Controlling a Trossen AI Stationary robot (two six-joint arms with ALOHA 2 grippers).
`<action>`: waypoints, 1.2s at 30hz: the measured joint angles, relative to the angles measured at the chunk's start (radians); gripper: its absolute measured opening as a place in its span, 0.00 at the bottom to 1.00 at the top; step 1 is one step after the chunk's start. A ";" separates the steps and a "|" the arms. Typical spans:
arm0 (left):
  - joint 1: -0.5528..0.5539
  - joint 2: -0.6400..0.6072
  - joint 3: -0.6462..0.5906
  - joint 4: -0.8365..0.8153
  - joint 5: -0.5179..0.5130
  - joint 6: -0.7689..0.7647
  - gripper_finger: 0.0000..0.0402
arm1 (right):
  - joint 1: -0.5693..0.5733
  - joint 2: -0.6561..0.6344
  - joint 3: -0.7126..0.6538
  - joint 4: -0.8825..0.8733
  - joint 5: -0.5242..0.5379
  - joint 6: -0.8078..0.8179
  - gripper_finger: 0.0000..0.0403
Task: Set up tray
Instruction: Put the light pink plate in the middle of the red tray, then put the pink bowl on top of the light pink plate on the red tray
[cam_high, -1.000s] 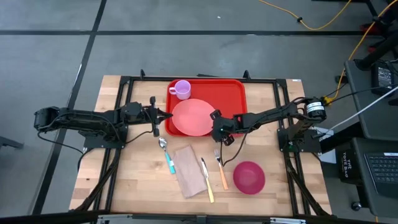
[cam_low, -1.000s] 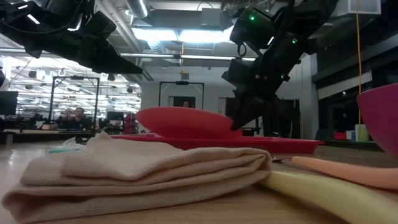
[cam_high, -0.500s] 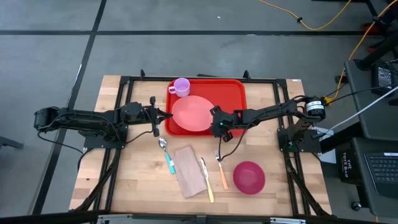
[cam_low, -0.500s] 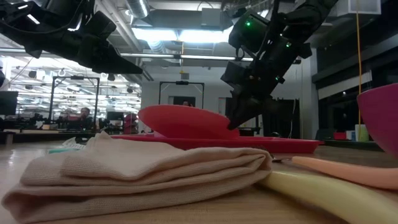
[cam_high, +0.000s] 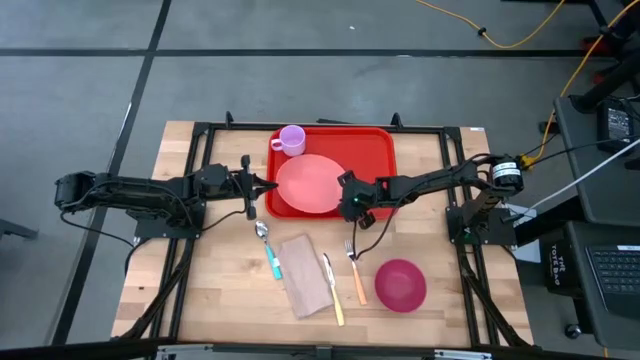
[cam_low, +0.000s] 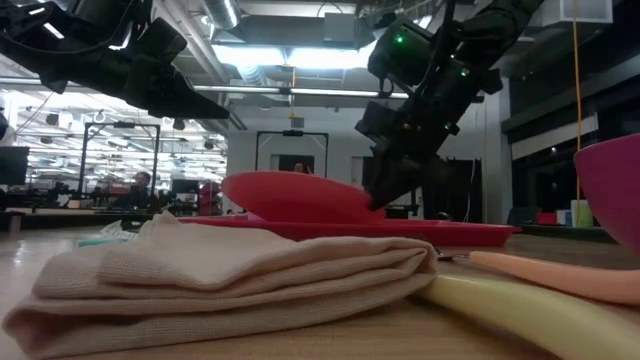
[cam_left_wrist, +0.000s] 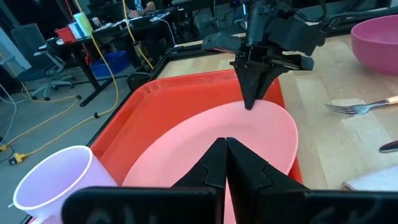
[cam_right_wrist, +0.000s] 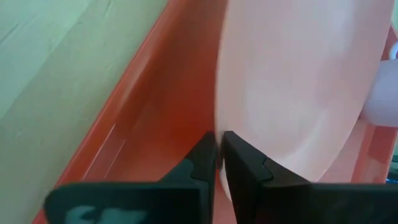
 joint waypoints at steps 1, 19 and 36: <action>0.000 0.000 0.000 0.000 0.000 0.000 0.00 | 0.000 0.000 0.000 -0.001 0.001 0.000 0.10; 0.000 0.000 0.000 0.000 0.000 -0.001 0.01 | 0.000 0.000 0.000 0.004 0.015 0.007 0.13; 0.000 0.000 0.000 0.000 0.000 0.000 0.01 | 0.001 0.000 0.000 0.026 -0.033 0.032 0.26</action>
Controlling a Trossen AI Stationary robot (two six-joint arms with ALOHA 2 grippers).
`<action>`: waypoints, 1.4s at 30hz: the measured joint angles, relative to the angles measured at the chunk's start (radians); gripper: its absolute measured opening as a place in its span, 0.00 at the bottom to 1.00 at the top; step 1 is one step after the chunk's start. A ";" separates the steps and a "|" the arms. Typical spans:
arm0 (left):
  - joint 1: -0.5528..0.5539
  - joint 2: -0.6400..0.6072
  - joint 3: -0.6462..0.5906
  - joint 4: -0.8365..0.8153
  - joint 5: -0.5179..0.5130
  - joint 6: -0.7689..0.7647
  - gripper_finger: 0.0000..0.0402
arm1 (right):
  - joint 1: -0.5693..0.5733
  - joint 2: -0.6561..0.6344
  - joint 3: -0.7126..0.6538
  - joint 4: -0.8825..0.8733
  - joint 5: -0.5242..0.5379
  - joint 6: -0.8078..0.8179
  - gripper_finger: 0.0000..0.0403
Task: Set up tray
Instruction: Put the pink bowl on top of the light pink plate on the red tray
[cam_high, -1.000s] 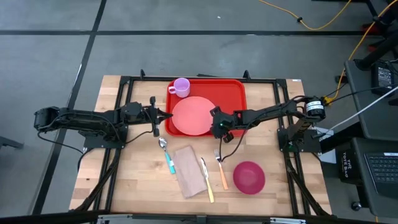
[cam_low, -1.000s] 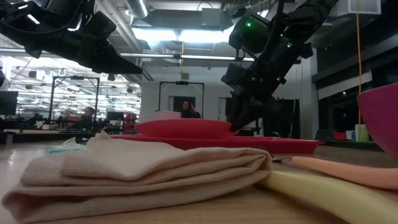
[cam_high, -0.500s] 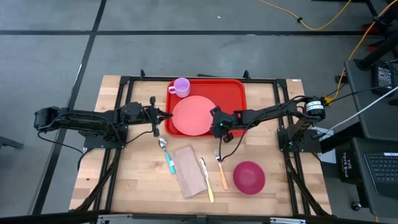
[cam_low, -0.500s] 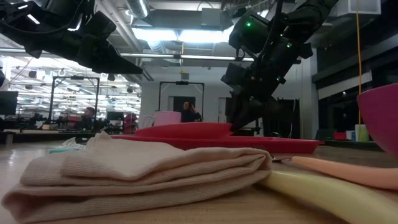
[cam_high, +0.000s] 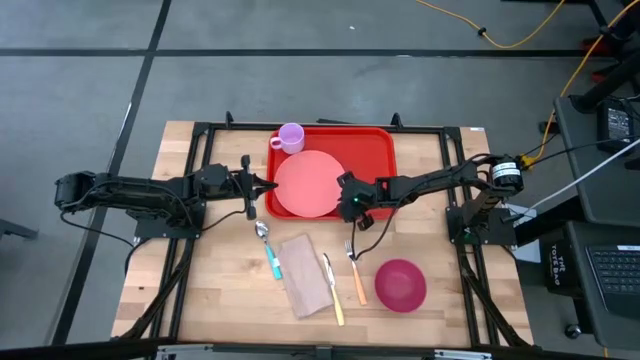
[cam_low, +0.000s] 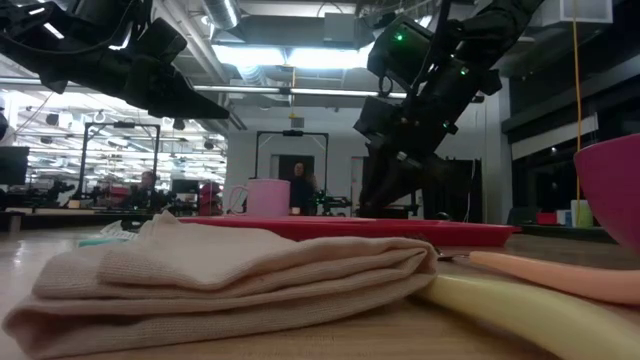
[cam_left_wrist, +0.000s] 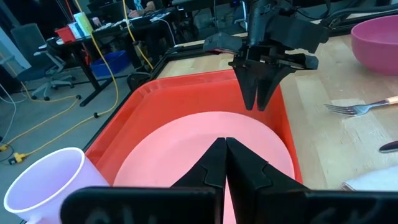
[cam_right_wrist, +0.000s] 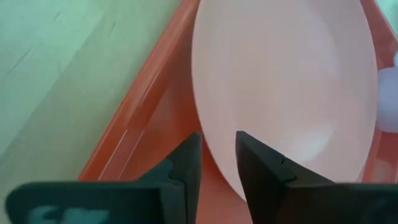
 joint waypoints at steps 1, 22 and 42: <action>0.000 0.000 0.000 0.000 0.000 0.000 0.01 | 0.000 0.000 0.000 0.000 0.000 0.000 0.27; 0.000 0.000 0.000 0.001 0.000 0.002 0.02 | 0.037 -0.226 0.002 -0.046 0.034 0.076 0.28; 0.000 0.000 0.000 0.000 0.000 0.002 0.01 | 0.216 -0.309 0.002 -0.164 0.181 0.286 0.04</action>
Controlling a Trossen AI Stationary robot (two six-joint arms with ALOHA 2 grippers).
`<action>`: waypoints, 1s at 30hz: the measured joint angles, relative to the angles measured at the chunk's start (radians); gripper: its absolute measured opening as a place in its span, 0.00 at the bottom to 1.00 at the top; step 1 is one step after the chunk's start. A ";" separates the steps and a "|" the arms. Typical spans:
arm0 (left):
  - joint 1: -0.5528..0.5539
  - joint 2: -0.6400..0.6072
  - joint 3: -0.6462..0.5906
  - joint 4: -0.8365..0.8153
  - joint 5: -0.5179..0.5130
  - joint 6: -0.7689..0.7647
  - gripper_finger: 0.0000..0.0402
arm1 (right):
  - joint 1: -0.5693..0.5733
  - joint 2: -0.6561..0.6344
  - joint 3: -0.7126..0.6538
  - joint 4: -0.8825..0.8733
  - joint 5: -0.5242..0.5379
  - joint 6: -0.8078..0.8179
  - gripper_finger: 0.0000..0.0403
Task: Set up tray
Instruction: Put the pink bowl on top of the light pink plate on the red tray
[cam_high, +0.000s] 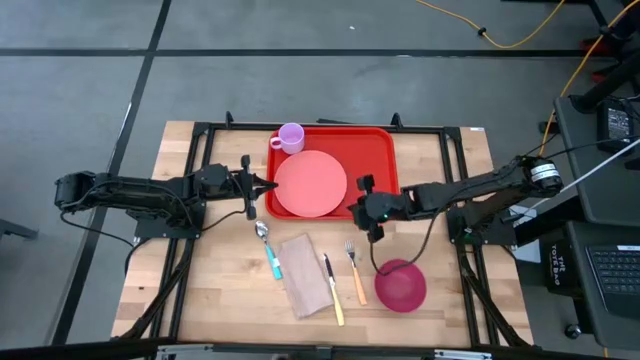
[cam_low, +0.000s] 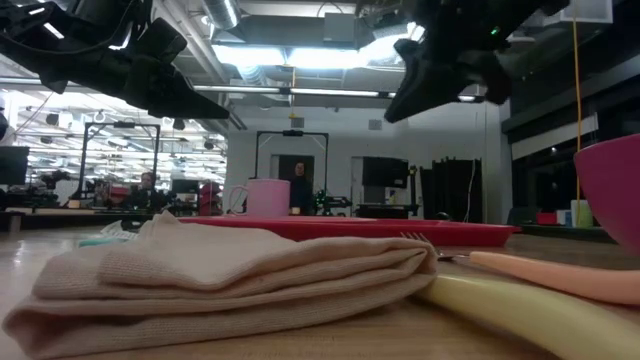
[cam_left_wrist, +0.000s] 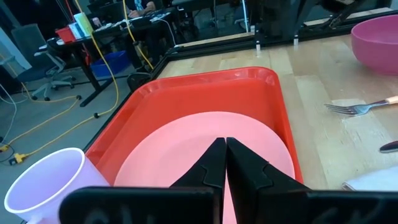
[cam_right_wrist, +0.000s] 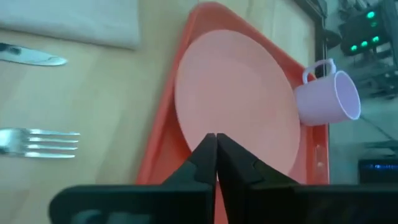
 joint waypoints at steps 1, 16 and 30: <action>0.000 0.000 0.000 0.000 0.000 0.000 0.02 | 0.011 -0.007 0.000 -0.005 0.002 0.000 0.04; 0.000 0.000 0.000 0.007 0.000 0.000 0.01 | 0.056 -0.087 0.000 -0.290 0.111 0.221 0.01; 0.000 0.000 0.000 0.007 0.000 0.000 0.01 | 0.273 -0.175 0.000 -0.464 0.223 0.576 0.01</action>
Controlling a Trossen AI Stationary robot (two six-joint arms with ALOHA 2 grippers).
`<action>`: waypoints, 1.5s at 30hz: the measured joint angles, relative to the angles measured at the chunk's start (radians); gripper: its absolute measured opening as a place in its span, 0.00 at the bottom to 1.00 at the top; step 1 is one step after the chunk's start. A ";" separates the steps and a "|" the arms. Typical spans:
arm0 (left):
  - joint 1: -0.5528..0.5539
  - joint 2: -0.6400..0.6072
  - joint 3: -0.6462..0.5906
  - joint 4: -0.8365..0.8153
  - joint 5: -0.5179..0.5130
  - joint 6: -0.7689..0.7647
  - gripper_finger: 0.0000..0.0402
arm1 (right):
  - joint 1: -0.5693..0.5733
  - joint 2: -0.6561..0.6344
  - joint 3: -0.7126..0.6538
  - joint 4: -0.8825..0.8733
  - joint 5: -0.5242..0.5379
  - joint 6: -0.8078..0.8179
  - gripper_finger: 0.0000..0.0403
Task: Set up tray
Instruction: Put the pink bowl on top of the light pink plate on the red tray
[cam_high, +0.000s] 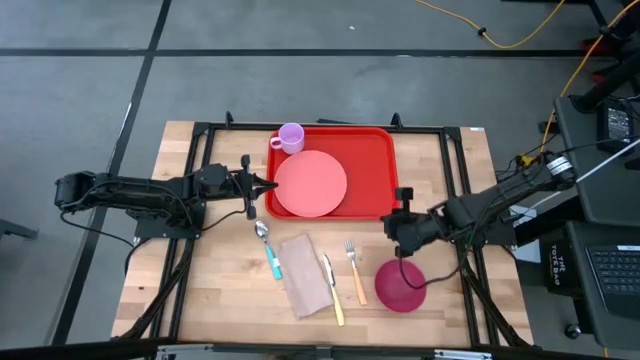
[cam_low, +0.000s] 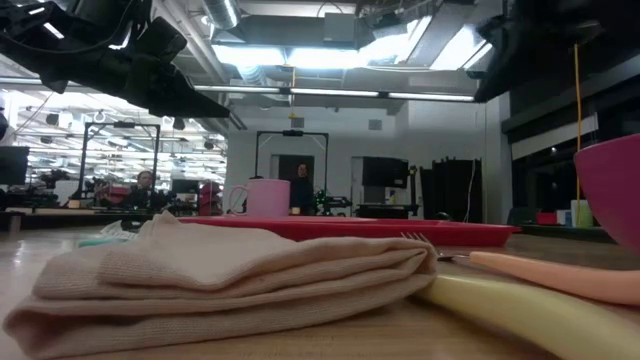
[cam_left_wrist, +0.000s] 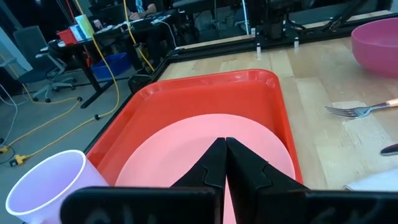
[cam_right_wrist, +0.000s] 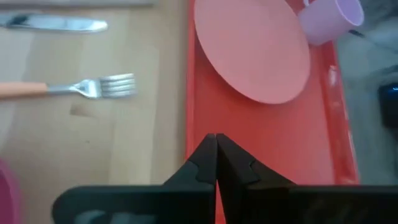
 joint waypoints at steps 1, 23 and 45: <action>0.000 0.000 0.000 0.000 0.000 0.000 0.01 | 0.015 0.011 0.000 -0.008 0.002 0.020 0.01; 0.000 0.000 0.000 0.000 0.000 0.000 0.01 | 0.270 0.394 0.411 -0.423 -0.248 0.685 0.01; 0.000 0.000 0.000 0.000 0.013 -0.038 0.01 | 0.344 0.528 0.607 -0.482 -0.338 0.840 0.03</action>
